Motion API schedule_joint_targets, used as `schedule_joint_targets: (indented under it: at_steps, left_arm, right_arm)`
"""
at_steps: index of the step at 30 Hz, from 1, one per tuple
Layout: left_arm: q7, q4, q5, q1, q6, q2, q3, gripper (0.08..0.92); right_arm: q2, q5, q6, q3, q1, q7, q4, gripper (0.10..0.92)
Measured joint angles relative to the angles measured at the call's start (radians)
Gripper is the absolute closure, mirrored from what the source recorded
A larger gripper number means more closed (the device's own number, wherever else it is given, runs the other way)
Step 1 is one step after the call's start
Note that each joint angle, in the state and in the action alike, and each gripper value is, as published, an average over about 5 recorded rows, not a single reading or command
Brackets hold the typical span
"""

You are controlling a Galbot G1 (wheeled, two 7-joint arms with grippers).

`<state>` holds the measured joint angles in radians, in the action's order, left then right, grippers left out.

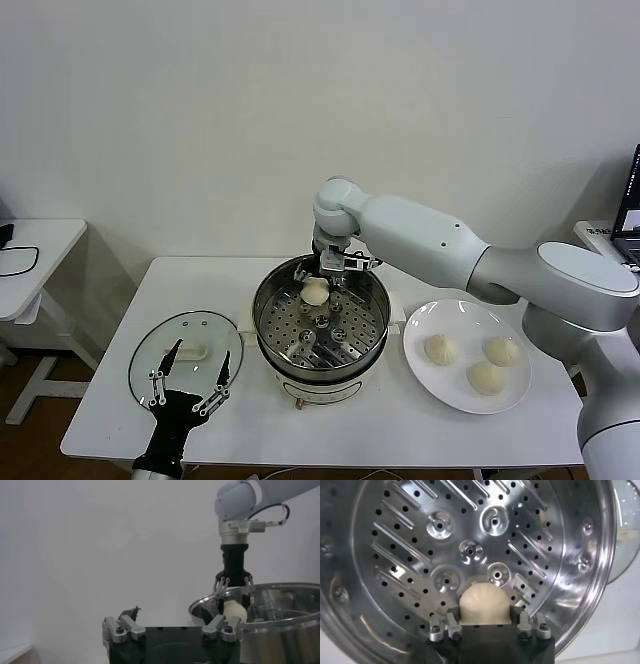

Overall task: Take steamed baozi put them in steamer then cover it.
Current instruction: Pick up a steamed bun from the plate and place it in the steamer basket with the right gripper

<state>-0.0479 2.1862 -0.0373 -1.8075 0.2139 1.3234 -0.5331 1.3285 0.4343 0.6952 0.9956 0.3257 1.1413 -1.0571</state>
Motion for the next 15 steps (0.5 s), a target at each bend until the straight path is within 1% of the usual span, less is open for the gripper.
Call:
schedule_joint_targets:
  at_steps: [4,8,11,15]
  left_arm:
    - [-0.001,0.000,0.001,0.000,0.000,0.000,-0.001,0.177]
    - [-0.001,-0.002,0.001,-0.001,0.000,0.000,-0.001,0.177]
    - [-0.002,-0.002,0.001,-0.001,0.000,0.000,-0.002,0.177]
    - [-0.002,0.001,0.001,-0.001,0.000,0.001,-0.001,0.177]
  right_arm:
    - [-0.008,-0.015,-0.005,0.000,0.009,0.012,-0.009,0.204]
    - [-0.039,-0.065,-0.033,0.001,0.032,0.037,-0.044,0.203]
    - [-0.082,-0.130,-0.078,0.004,0.063,0.066,-0.080,0.203]
    - [-0.158,-0.251,-0.171,0.027,0.127,0.106,-0.113,0.203]
